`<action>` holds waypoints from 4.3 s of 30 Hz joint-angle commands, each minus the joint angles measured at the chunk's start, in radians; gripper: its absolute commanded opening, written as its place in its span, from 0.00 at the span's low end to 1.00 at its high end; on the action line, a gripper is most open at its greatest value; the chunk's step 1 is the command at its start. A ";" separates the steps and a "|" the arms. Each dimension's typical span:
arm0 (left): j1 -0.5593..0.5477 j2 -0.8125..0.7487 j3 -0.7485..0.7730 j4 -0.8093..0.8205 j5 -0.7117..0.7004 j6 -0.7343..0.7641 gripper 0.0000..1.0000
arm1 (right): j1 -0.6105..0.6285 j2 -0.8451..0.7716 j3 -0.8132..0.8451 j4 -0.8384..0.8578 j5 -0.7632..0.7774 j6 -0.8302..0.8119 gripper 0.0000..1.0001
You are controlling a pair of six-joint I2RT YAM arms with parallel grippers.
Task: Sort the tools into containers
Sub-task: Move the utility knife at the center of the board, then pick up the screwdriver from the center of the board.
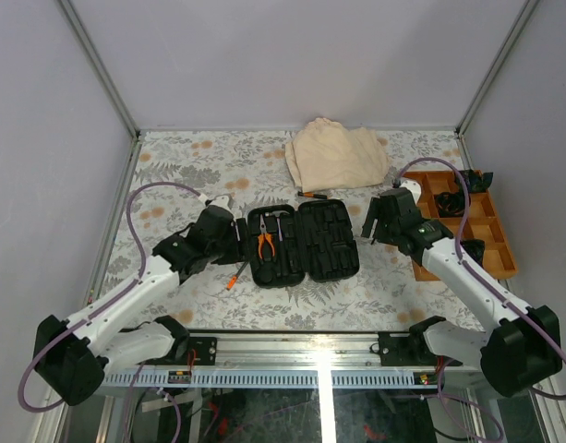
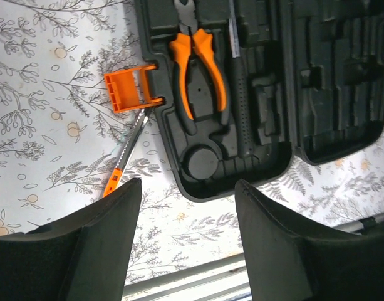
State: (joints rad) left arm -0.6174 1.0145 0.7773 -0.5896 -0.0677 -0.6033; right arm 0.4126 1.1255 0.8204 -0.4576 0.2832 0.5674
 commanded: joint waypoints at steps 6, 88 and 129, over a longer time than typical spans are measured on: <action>-0.002 0.118 -0.068 0.019 -0.176 -0.123 0.54 | -0.075 0.058 -0.070 0.212 -0.150 -0.023 0.76; 0.376 0.518 0.344 -0.125 -0.190 0.190 0.56 | -0.099 -0.217 -0.198 0.164 -0.454 -0.178 0.77; 0.499 0.821 0.386 -0.174 -0.082 0.292 0.37 | -0.098 -0.189 -0.239 0.213 -0.602 -0.180 0.78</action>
State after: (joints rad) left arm -0.1230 1.8301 1.1702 -0.7460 -0.1940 -0.3130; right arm 0.3176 0.9592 0.5831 -0.2787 -0.3008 0.3702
